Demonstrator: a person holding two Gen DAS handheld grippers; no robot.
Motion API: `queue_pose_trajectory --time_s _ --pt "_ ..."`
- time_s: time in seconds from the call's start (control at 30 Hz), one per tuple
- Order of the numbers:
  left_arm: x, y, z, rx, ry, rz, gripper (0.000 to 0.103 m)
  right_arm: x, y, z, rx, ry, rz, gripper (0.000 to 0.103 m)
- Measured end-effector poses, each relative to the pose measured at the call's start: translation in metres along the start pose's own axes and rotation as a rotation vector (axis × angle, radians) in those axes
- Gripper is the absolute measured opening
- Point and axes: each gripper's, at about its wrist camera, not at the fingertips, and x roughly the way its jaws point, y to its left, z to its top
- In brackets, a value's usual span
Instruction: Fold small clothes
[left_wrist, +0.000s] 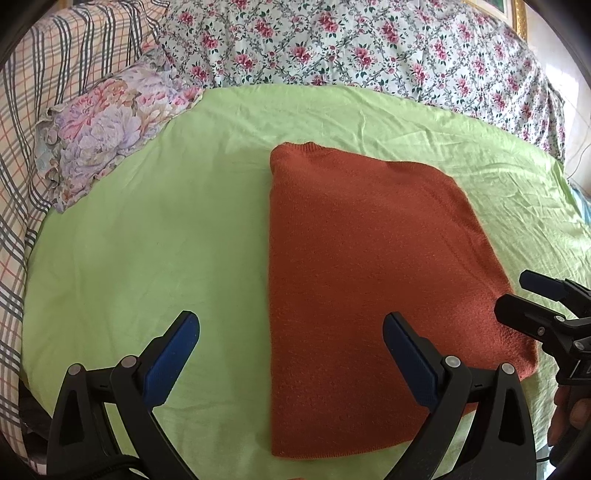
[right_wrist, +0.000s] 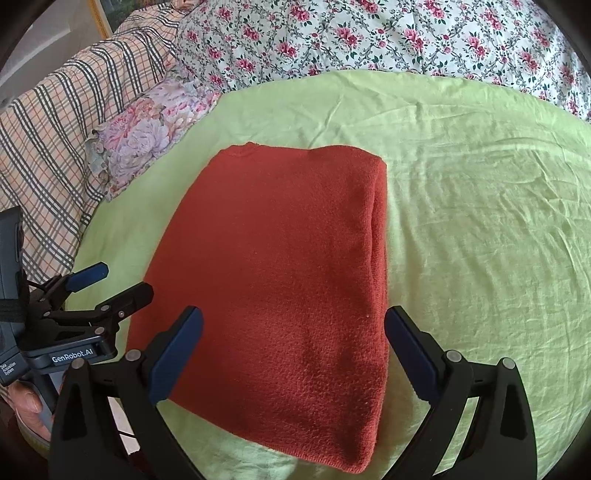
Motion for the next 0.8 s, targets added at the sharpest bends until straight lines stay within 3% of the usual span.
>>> queue_pose_trajectory --time_s 0.8 --pt "-0.011 0.001 -0.004 0.004 -0.028 0.001 0.1 -0.001 0.001 -0.006 -0.001 -0.016 0.019 0.098"
